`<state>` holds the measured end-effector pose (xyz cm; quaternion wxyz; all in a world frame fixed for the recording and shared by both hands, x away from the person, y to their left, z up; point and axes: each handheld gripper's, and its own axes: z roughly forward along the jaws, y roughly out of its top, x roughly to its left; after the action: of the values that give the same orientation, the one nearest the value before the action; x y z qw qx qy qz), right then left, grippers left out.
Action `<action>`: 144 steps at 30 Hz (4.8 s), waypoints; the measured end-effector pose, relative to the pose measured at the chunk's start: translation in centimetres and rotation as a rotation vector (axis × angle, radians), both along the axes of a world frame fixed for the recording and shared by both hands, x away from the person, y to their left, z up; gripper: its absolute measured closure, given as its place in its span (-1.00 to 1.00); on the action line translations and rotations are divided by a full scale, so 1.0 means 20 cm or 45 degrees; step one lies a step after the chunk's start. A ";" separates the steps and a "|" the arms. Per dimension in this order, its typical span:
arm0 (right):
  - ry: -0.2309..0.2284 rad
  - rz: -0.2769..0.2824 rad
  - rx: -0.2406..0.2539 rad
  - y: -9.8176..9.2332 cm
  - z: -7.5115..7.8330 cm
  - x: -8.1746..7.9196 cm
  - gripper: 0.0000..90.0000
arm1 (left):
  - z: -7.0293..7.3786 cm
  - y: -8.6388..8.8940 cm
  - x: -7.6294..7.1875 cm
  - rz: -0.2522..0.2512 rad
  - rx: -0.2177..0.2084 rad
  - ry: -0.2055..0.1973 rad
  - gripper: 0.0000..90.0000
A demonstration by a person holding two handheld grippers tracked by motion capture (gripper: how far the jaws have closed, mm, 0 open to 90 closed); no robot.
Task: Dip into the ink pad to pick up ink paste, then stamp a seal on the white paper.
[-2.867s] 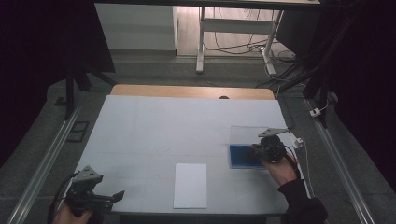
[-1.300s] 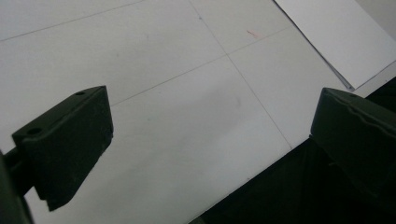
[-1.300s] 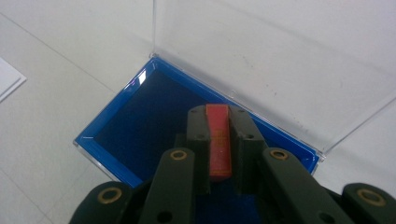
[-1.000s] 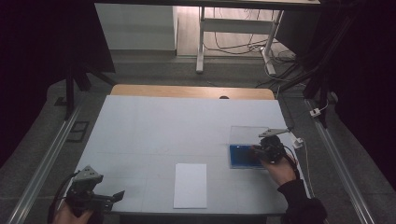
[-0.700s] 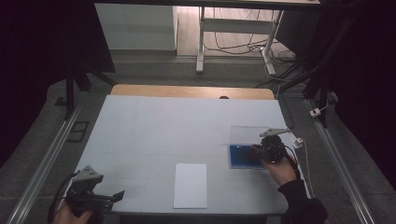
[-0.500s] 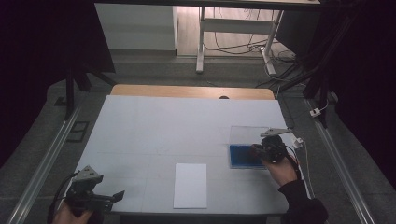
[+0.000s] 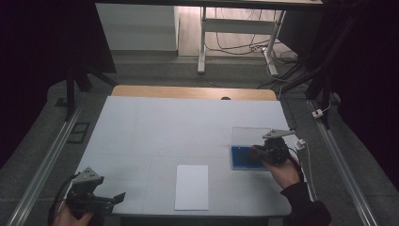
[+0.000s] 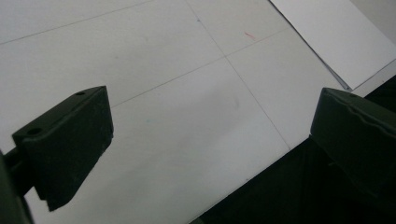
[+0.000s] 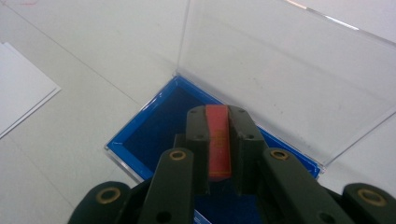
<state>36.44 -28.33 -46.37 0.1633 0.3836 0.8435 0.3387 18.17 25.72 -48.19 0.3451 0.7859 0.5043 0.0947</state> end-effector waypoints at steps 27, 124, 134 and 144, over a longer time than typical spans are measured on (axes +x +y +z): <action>-0.038 0.175 0.062 0.15 0.06 -0.10 0.78 | 0.00 0.00 0.00 -0.001 0.001 -0.002 -1.00; 0.074 0.756 -0.087 0.90 -0.16 -0.35 0.79 | 0.00 0.00 0.00 -0.010 0.007 0.007 -1.00; 0.077 0.754 -0.123 0.92 -0.18 -0.36 0.79 | 0.00 0.00 0.00 -0.011 0.008 0.008 -1.00; 0.009 0.743 -0.191 0.94 -0.18 -0.41 0.80 | 0.00 -0.01 0.00 -0.010 0.009 0.011 -1.00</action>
<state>28.24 -9.45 -49.87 0.0839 0.1133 0.9413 0.3068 18.26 25.61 -48.25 0.3406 0.7893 0.5025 0.0917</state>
